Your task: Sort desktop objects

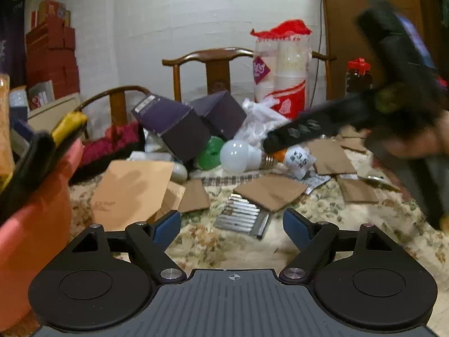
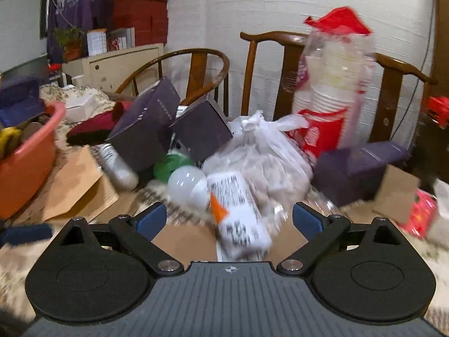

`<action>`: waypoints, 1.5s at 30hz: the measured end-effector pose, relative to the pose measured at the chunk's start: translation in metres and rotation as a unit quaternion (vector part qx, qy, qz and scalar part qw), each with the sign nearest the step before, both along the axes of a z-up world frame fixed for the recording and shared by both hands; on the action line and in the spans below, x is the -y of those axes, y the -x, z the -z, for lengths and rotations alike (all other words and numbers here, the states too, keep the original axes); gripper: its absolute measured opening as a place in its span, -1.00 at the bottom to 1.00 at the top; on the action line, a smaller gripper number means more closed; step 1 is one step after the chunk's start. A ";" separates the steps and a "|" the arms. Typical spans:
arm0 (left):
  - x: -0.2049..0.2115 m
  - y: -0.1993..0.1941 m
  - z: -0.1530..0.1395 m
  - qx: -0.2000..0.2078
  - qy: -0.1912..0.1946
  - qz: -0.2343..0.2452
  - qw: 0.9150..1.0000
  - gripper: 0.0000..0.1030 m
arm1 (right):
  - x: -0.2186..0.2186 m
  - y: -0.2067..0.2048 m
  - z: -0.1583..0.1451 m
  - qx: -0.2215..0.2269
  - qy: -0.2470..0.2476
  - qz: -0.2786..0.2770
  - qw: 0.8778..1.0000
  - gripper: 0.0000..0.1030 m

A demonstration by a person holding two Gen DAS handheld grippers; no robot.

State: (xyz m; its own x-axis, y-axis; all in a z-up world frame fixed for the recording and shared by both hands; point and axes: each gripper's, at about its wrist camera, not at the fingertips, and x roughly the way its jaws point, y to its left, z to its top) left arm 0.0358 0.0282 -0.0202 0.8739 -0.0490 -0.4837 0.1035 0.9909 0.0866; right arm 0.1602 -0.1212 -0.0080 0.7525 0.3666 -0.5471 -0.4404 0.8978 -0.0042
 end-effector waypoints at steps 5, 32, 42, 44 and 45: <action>-0.001 0.002 0.004 0.000 -0.008 0.012 1.000 0.76 | -0.013 -0.033 0.020 -0.028 0.023 0.003 0.999 0.85; 0.059 -0.105 0.004 -0.078 -0.163 0.088 0.980 0.89 | 0.116 0.083 0.034 -0.104 -0.154 0.069 0.980 -0.45; 0.061 -0.103 0.005 -0.124 -0.151 0.204 0.959 0.86 | 0.117 0.080 0.038 -0.119 -0.164 0.063 0.977 -0.33; 0.061 -0.104 0.006 -0.118 -0.127 0.195 0.965 0.52 | 0.117 0.081 0.039 -0.118 -0.164 0.063 0.977 -0.31; 0.059 -0.105 0.005 -0.123 -0.103 0.197 0.967 0.33 | 0.117 0.081 0.039 -0.118 -0.164 0.063 0.977 -0.30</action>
